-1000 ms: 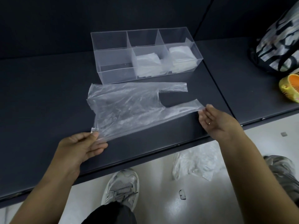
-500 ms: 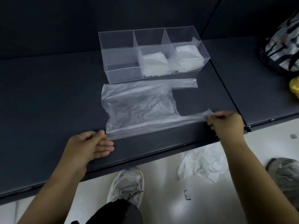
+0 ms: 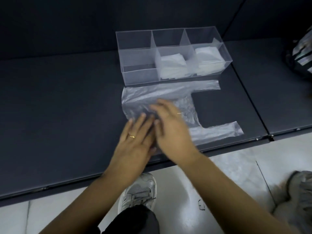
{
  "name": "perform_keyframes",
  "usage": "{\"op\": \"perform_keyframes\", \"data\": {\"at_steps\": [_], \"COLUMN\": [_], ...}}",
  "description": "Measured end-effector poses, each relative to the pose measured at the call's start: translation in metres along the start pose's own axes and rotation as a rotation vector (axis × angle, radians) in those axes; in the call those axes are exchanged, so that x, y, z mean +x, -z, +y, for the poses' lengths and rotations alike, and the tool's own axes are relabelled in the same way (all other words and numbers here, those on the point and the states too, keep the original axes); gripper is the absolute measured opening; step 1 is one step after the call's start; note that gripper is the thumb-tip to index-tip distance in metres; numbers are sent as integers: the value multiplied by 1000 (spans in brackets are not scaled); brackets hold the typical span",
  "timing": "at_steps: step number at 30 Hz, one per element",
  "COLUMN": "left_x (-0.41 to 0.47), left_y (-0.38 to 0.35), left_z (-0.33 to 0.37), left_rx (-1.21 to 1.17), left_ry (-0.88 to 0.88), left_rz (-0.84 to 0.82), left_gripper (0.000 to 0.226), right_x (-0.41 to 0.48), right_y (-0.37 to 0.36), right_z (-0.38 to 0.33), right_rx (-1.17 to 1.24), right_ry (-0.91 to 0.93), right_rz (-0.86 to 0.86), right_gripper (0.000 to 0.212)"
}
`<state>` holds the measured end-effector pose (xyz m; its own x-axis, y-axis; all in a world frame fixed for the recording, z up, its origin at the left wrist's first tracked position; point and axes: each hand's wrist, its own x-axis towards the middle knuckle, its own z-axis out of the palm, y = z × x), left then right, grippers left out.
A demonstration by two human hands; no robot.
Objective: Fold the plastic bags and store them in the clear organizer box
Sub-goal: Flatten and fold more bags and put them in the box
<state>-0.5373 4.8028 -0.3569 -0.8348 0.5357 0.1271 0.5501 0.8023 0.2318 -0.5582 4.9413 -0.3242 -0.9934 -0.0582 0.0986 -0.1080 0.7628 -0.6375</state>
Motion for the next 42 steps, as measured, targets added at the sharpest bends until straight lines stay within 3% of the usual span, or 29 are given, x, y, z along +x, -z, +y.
{"op": "perform_keyframes", "data": {"at_steps": [4, 7, 9, 11, 13, 16, 19, 22, 26, 28, 31, 34, 37, 42], "left_x": [-25, -34, -31, -19, 6, 44, 52, 47, 48, 44, 15, -29, -53, -58], "left_y": [-6, 2, 17, 27, 27, 10, -14, -22, -18, -10, -1, -5, -7, 5], "left_z": [7, 4, -1, -9, -15, -27, -45, -53, -54, -49, -34, -23, -25, -18], "left_rx": [-48, -171, -335, -416, -327, -124, 79, 141, 186, 146, -64, -17, 88, -210], "left_ry": [-69, -16, 95, 224, 252, 329, 362, 333, 343, 288, -39, -315, -356, -254], "left_rz": [-224, -310, -193, 89, 250, 2, -232, -206, -241, -168, -51, -202, -195, -2], "left_gripper": [57, 66, 53, 34, 34, 51, 67, 77, 82, 80, 77, 86, 64, 31], "right_x": [-2, -16, -27, -30, -19, 12, 34, 41, 39, 32, 10, -42, -87, -97], "right_y": [-34, -28, -19, -15, -19, -35, -41, -18, 37, 59, 67, 45, 11, -1], "right_z": [15, 30, 31, 28, 18, 9, 32, 81, 147, 161, 139, 86, 54, 54], "right_rx": [-296, -435, -455, -387, -247, -107, -284, -487, -604, -620, -459, -187, -216, -189], "right_ry": [-1, -47, -76, -103, -66, -6, -30, -73, -334, -402, -206, 94, 294, 218], "right_rz": [-260, -277, -283, -265, -206, -114, -151, -108, 55, 126, 168, -51, -294, -8], "right_gripper": [59, 76, 83, 76, 60, 48, 53, 64, 70, 66, 66, 73, 81, 30]}}
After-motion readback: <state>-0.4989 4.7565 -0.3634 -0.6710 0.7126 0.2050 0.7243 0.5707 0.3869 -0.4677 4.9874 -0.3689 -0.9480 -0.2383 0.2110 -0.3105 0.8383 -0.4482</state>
